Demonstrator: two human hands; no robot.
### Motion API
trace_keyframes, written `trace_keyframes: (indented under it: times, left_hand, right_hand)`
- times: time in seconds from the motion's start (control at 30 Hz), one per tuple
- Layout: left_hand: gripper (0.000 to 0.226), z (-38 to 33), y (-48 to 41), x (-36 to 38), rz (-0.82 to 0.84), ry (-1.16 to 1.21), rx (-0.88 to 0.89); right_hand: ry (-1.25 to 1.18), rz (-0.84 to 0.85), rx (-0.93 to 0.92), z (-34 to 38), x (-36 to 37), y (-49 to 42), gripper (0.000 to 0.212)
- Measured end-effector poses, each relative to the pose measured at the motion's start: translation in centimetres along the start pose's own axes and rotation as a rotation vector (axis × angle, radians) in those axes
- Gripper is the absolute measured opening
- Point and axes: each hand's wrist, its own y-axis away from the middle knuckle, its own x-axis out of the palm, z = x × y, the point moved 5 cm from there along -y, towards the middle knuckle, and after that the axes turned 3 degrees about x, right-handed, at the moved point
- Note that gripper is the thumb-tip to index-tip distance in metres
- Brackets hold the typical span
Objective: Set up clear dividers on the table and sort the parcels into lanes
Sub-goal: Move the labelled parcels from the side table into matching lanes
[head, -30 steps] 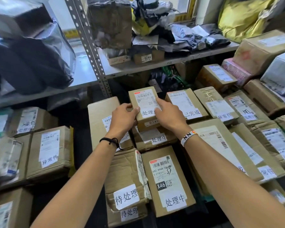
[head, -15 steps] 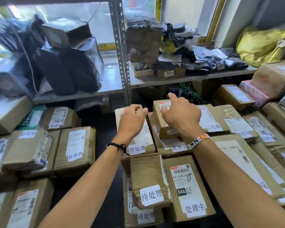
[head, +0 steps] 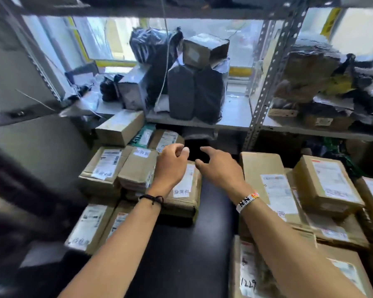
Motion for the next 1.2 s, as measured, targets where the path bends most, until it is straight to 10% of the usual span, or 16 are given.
trace_keyframes:
  times: [0.43,0.77,1.03,1.2]
  left_hand:
    - [0.059,15.7,-4.4,-10.3,-0.049,-0.240,-0.298]
    - [0.122,18.7,-5.4,-7.8,0.066,-0.600,-0.156]
    - [0.128,16.3,-4.6,-8.5,0.118,-0.430,0.029]
    - [0.131,9.3,-3.1,-9.4,0.332,-0.279,0.263]
  right_hand:
    - [-0.422,0.385,0.118,9.5,17.0,-4.2,0.062]
    - [-0.964,0.484,0.417,8.5,23.0,-4.3,0.077]
    - [-1.074,0.420,0.402,4.9,18.8,-3.9,0.056]
    - [-1.164,0.241,0.418,-0.1,11.8,-4.6,0.091]
